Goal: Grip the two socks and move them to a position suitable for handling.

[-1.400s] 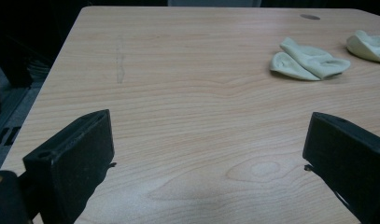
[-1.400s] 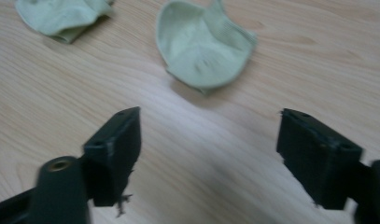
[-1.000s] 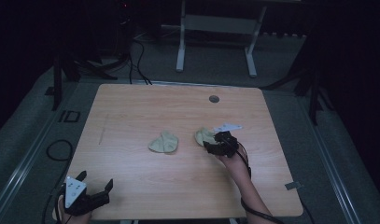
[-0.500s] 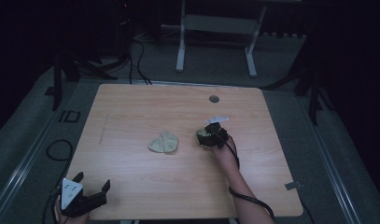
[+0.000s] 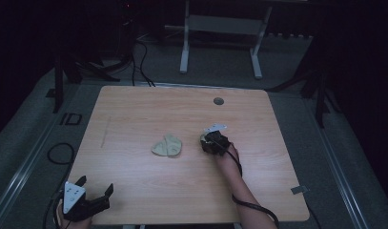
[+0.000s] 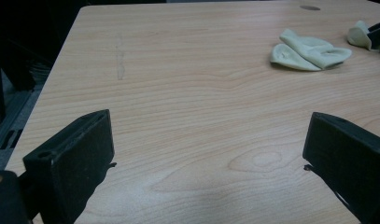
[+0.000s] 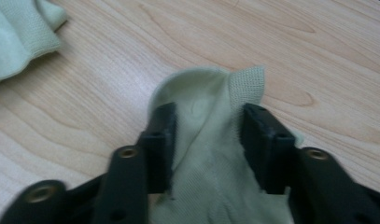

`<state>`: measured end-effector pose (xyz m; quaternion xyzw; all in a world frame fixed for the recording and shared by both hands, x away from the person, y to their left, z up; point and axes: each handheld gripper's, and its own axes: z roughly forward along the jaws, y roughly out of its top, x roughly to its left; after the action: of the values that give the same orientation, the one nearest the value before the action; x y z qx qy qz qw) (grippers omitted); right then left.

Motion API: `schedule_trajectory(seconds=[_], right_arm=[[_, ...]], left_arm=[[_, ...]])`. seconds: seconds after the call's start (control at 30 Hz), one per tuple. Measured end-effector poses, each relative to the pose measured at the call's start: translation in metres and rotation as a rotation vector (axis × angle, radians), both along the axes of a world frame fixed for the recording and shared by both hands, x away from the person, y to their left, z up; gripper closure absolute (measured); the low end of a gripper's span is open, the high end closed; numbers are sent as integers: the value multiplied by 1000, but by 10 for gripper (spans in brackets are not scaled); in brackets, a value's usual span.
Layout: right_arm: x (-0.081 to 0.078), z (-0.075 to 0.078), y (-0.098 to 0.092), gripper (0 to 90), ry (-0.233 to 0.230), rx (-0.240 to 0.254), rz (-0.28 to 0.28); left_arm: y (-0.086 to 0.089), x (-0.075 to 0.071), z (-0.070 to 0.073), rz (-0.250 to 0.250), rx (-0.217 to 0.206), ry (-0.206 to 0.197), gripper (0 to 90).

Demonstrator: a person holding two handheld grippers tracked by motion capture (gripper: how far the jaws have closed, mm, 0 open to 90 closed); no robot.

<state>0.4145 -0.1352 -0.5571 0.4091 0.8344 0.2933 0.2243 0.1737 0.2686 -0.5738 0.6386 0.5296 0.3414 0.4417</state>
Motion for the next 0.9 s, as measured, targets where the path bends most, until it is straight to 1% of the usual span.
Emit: schedule_trajectory(seconds=[0.03,0.07,0.1,0.2,0.27,0.37,0.4,0.47,0.53,0.67,0.77,0.8,0.9], right_arm=[[-1,0,0,640,-6,-13,2],[-1,0,0,640,-6,-13,2],[-2,0,1,736,-20,-38,-7],[-2,1,0,813,-30,-47,-9],[-3,3,1,826,-29,-54,-13],[-4,6,2,829,-33,-66,-3],[-7,11,1,830,-40,-52,3],[-9,17,-1,831,-44,-41,12],[-13,23,-3,830,-42,-18,24],[-26,33,-6,830,-53,4,46],[-32,38,-6,830,-67,-5,69],[-40,44,-6,831,-76,1,87],[-53,51,-7,831,-88,10,112]], left_arm=[[0,0,0,-4,2,2,21],[0,0,0,-4,2,2,21],[0,0,0,-4,1,3,21],[0,0,0,-2,0,3,21],[1,0,0,-1,0,2,21],[1,0,0,-2,-2,5,21],[1,0,0,-3,-2,5,21],[1,0,0,-3,-1,5,21],[1,0,0,-4,-5,6,21],[1,2,0,-7,-12,8,21],[1,2,0,-9,-12,9,21],[1,2,0,-12,-12,5,21],[0,2,0,-13,-11,6,21]])
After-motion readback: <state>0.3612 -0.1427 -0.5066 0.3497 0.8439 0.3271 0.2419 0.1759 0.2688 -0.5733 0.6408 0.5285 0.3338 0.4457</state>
